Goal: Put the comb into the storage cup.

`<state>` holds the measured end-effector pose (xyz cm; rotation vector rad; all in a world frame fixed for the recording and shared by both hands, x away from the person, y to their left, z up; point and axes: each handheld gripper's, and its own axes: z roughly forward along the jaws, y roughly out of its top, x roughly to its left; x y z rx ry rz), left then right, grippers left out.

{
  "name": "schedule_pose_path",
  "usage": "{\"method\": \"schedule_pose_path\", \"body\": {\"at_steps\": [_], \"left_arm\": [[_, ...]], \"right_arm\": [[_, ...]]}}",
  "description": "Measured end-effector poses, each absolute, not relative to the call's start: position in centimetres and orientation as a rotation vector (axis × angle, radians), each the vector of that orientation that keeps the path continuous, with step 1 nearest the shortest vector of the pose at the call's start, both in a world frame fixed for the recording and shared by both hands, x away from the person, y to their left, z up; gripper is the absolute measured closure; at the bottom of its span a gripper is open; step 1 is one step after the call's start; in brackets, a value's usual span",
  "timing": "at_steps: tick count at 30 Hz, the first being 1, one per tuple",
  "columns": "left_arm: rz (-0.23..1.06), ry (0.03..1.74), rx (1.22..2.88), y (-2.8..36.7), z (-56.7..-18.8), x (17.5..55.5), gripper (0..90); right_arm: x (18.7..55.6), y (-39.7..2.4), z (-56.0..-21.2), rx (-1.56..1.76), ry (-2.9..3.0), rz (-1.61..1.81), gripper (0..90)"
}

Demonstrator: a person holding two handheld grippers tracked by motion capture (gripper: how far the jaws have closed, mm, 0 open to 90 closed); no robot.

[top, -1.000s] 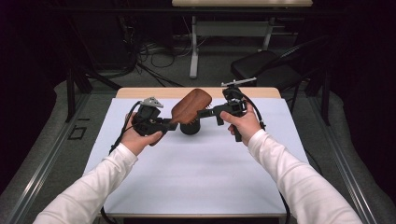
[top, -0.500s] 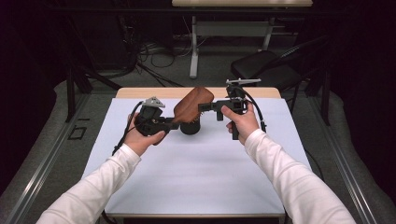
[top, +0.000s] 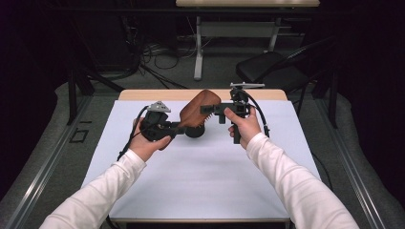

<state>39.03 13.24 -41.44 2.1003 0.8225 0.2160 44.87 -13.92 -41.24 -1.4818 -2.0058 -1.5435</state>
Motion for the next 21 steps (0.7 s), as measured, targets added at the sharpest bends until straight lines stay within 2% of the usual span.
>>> {"method": "schedule_pose_path", "body": {"at_steps": [21], "left_arm": [[0.203, 0.756, 2.117, 12.0, -41.3, 38.1, 72.1]], "right_arm": [[45.1, -14.2, -41.3, -1.484, -1.972, -1.563, 14.5]]}}
